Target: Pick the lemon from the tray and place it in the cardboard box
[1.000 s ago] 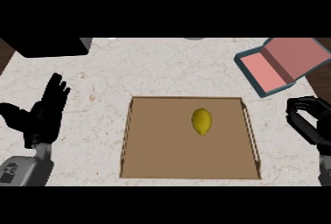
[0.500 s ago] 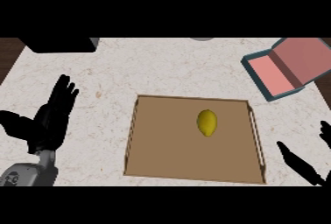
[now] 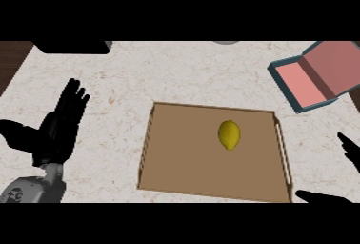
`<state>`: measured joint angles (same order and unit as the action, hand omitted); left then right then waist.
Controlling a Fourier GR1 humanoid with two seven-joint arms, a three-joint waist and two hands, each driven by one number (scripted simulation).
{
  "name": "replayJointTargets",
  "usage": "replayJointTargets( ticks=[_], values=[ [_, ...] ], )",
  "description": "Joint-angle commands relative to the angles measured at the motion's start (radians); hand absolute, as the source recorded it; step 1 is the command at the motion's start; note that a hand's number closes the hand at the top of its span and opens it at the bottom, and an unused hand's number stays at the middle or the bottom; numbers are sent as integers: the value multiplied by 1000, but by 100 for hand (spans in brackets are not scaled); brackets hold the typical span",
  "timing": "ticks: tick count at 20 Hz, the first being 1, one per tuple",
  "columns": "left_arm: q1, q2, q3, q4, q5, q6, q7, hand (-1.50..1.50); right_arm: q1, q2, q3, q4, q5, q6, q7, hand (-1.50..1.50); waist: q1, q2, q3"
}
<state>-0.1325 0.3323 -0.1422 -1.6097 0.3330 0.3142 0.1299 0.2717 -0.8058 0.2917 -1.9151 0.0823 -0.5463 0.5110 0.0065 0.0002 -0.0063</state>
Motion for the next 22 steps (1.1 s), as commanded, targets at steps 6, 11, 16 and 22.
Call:
replayJointTargets(
  ticks=[6,11,16,22],
  values=[
    [4,-44,-8,-3,-40,5,2,0,-328,80,103,-146,86,124,481,-150,7,2,5],
    [19,23,87,-10,9,-79,15,0,-497,177,132,-123,145,202,645,-150,6,1,5],
    [87,-28,51,-49,-31,-64,-12,0,-476,221,118,-62,198,235,677,-150,1,-1,6],
    [31,-46,70,-38,-51,-61,32,0,-552,394,165,64,270,243,669,-150,0,0,6]
  ],
)
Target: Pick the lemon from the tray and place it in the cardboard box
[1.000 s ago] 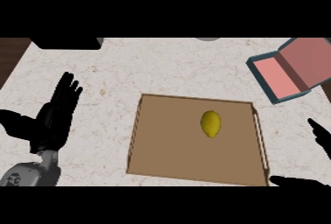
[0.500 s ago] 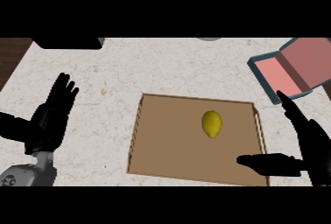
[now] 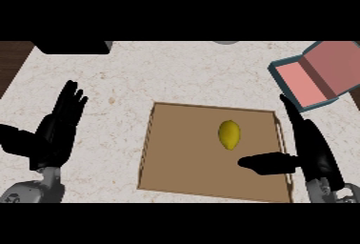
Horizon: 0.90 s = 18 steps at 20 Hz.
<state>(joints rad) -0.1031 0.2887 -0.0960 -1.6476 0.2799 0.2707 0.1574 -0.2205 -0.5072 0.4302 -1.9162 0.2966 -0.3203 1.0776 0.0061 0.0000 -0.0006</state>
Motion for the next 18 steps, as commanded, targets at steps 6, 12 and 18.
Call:
replayJointTargets(
  ticks=[6,12,18],
  values=[
    [1,3,72,24,9,-69,5,0,-40,165,-16,108,130,39,79,-150,-4,0,0],
    [-72,-45,79,93,-16,-63,8,0,-18,215,-75,200,143,57,-25,-150,-8,1,0],
    [32,-86,33,-23,-87,-53,13,0,7,294,-84,233,189,91,-60,-150,-4,0,1]
  ],
)
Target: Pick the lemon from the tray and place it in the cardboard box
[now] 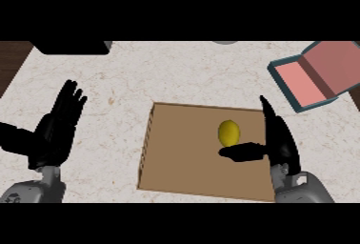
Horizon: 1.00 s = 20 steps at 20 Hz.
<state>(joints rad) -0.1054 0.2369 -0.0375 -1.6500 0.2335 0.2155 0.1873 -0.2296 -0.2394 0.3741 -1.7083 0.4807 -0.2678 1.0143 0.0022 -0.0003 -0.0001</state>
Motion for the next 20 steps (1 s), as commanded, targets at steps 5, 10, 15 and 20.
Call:
replayJointTargets(
  ticks=[5,10,15,20],
  values=[
    [-34,-32,20,4,-42,1,36,0,31,22,-74,55,28,85,-30,-150,-2,0,0],
    [30,-12,60,-84,-22,-49,74,0,70,81,-67,82,102,60,-60,-150,-1,-1,0],
    [21,-46,82,-55,-35,-73,46,0,44,134,-98,104,123,93,-73,-150,-2,0,0],
    [-78,-65,86,30,-63,-68,55,0,8,184,-116,196,135,93,-102,-150,-3,0,0]
  ],
)
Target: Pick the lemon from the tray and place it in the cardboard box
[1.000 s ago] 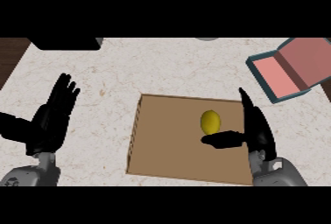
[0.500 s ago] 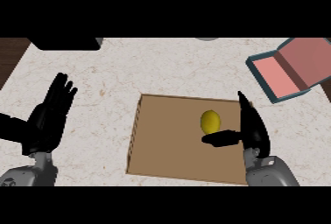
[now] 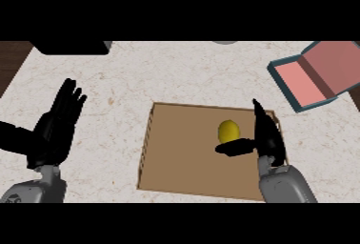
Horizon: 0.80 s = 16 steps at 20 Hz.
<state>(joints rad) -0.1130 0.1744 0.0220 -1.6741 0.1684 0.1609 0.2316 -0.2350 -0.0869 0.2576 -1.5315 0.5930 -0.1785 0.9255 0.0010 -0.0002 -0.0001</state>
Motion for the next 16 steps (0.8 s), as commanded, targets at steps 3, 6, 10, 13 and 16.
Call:
replayJointTargets(
  ticks=[3,6,10,13,16],
  values=[
    [-11,-3,44,1,18,-27,6,0,-2,67,-15,155,32,-53,-122,-150,3,1,0],
    [17,-12,53,34,-8,-54,-43,0,23,52,-51,62,26,13,-80,-150,0,0,0],
    [15,-59,9,1,-49,-12,-24,0,65,60,-19,30,54,34,-77,-150,-1,-1,0],
    [-44,-43,55,73,-45,-21,-28,0,15,86,-45,108,58,19,-89,-150,-1,0,0],
    [21,-42,54,29,-30,-51,-39,0,-9,53,-88,169,27,18,-167,-150,1,0,0]
  ],
)
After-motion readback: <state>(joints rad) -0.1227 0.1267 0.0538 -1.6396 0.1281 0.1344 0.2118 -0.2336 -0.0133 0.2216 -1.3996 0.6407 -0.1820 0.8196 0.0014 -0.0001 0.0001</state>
